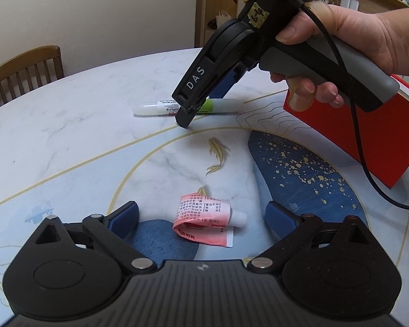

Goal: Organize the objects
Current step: 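Grasp the pink-labelled tube with the left gripper while the right grasps the glue pen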

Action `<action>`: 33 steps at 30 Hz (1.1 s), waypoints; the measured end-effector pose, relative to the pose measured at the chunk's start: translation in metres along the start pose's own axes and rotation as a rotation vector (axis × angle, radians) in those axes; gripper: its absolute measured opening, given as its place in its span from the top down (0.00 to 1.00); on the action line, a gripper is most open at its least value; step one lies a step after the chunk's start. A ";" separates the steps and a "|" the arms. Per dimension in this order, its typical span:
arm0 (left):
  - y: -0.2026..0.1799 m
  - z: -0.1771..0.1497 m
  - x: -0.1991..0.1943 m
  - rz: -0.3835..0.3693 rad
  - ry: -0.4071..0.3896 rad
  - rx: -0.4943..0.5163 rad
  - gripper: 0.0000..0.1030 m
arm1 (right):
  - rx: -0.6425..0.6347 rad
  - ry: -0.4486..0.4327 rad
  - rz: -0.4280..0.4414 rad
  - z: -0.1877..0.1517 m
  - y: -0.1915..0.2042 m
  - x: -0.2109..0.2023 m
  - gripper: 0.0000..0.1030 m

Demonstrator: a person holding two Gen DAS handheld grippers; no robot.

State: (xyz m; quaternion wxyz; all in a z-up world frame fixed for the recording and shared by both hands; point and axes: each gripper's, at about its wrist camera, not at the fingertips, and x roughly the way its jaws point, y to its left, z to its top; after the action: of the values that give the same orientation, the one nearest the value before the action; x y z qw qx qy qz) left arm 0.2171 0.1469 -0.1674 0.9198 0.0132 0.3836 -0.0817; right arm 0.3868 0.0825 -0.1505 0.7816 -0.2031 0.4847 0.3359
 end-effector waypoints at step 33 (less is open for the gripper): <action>-0.005 -0.005 -0.047 -0.012 0.029 -0.116 0.51 | 0.240 -0.065 0.076 -0.102 0.019 -0.091 0.84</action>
State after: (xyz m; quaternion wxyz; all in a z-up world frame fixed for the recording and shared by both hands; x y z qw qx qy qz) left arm 0.1801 0.1493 -0.1377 0.9128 -0.0413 0.4012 -0.0647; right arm 0.2824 0.0001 -0.1147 0.8024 -0.0786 0.5031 0.3111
